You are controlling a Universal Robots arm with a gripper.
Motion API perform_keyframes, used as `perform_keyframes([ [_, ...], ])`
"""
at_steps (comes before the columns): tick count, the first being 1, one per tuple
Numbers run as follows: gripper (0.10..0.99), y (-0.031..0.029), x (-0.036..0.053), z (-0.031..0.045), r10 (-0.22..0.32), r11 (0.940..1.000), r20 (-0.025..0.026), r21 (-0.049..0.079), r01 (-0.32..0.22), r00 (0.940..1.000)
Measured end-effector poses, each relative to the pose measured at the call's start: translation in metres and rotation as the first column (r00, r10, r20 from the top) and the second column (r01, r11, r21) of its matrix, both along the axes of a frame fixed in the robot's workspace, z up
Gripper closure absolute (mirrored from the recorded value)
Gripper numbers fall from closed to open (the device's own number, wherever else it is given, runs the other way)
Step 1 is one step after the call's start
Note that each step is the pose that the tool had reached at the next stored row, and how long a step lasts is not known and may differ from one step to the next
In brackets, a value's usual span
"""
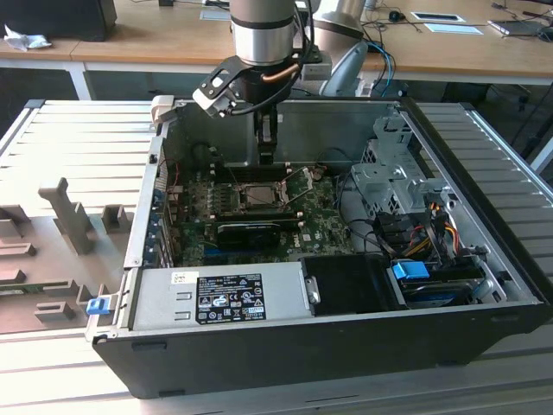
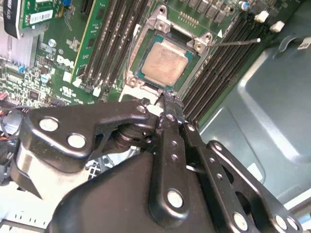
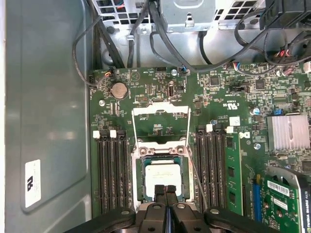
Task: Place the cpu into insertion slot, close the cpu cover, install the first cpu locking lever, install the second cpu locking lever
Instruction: 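Close the cpu cover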
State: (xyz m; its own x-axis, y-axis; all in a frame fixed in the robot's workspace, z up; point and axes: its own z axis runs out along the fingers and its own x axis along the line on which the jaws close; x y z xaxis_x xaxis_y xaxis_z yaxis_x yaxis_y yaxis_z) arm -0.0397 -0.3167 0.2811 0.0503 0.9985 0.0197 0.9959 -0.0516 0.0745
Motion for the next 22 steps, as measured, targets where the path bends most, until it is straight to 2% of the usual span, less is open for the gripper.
perform_keyframes([
  [2,0.98,0.0,0.0025,0.0002,0.0,1.0,-0.0003,0.0,0.0,1.0],
  [7,0.98,0.0,0.0201,0.0001,0.0,1.0,-0.0003,0.0,0.0,1.0],
  [15,0.98,0.0,0.0317,-0.0008,0.0,1.0,-0.0004,0.0,0.0,1.0],
  [18,0.98,-0.0001,0.0419,-0.0059,0.001,1.0,-0.0005,0.0,-0.001,1.0],
  [20,0.98,0.0,0.0544,-0.0122,0.003,1.0,-0.0012,0.0,-0.003,1.0],
  [22,0.98,0.0,0.0614,-0.0157,0.003,1.0,-0.0023,-0.001,-0.003,1.0],
])
